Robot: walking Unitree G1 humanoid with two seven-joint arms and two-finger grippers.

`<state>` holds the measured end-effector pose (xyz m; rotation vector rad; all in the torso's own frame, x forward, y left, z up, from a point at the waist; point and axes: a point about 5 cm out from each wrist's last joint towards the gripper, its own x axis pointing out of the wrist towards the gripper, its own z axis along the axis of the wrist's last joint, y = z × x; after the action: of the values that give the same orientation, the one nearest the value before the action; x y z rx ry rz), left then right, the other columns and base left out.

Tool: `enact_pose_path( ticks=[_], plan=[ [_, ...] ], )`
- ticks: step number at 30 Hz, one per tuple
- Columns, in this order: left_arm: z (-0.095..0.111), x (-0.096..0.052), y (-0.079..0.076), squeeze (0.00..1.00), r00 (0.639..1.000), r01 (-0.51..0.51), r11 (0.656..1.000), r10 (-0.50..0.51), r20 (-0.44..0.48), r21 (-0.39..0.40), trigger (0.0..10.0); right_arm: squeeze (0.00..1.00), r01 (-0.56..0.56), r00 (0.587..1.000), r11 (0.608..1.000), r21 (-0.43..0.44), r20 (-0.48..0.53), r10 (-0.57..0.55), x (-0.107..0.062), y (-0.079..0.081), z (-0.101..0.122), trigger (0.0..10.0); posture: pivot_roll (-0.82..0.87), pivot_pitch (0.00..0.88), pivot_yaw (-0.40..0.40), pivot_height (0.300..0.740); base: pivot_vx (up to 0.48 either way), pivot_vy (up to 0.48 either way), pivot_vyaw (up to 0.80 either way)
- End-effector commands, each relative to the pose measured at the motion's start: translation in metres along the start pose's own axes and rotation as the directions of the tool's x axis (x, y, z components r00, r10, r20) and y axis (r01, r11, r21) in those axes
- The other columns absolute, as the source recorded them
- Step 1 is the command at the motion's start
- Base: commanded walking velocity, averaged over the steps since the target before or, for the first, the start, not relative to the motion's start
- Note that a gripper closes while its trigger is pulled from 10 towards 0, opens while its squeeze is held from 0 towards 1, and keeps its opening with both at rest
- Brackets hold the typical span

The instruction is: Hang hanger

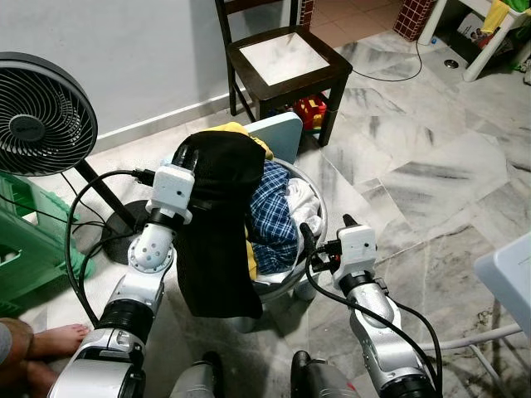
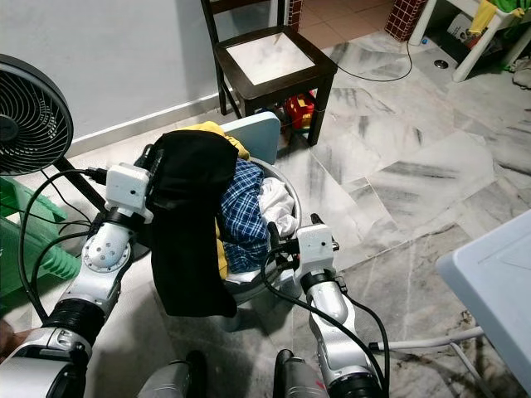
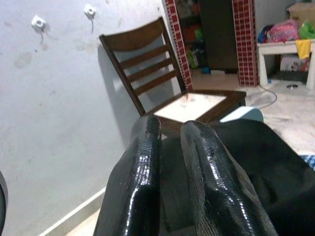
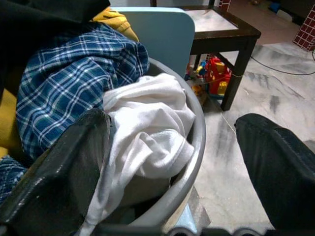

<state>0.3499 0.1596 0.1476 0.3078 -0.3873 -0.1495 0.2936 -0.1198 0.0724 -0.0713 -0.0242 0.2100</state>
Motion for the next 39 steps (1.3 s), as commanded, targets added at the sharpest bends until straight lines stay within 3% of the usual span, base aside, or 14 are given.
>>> enact_pose_path(
  ticks=[1, 14, 24, 27, 30, 39],
  plan=[
    [0.001, 0.003, 0.004, 1.00, 1.000, 0.005, 1.000, -0.005, -0.015, -0.008, 10.0, 0.00, -0.008, 1.000, 1.000, 0.002, -0.022, 0.008, -0.003, 0.001, -0.005, 10.0, -0.01, 0.243, -0.010, 0.740, 0.000, 0.000, 0.00],
    [-0.004, 0.018, -0.011, 1.00, 0.984, 0.117, 0.988, -0.129, -0.125, -0.101, 10.0, 0.00, 0.003, 1.000, 1.000, -0.002, -0.019, -0.003, -0.003, -0.002, -0.005, 10.0, -0.02, 0.228, -0.006, 0.740, 0.000, 0.000, 0.00],
    [-0.004, 0.016, -0.024, 1.00, 0.967, 0.188, 0.970, -0.210, -0.143, -0.154, 10.0, 0.00, -0.011, 1.000, 1.000, 0.000, -0.016, 0.011, 0.000, 0.003, -0.005, 10.0, -0.01, 0.230, -0.007, 0.740, 0.000, 0.000, 0.00],
    [-0.004, 0.015, -0.026, 1.00, 0.963, 0.201, 0.967, -0.224, -0.147, -0.158, 10.0, 0.00, -0.014, 1.000, 1.000, -0.003, -0.015, 0.014, 0.000, 0.003, -0.005, 10.0, -0.01, 0.229, -0.009, 0.740, 0.000, 0.000, 0.00],
    [-0.001, 0.015, -0.030, 1.00, 0.959, 0.244, 0.964, -0.255, -0.122, -0.102, 10.0, 0.00, -0.018, 1.000, 1.000, -0.007, -0.017, 0.018, 0.000, 0.004, -0.005, 10.0, -0.01, 0.230, -0.008, 0.740, 0.000, 0.000, 0.00],
    [-0.005, 0.015, -0.035, 1.00, 0.946, 0.253, 0.958, -0.274, -0.176, -0.133, 10.0, 0.00, -0.006, 1.000, 1.000, -0.009, -0.017, 0.006, -0.001, 0.001, -0.006, 10.0, -0.02, 0.229, -0.003, 0.740, 0.000, 0.000, 0.00]
  ],
)
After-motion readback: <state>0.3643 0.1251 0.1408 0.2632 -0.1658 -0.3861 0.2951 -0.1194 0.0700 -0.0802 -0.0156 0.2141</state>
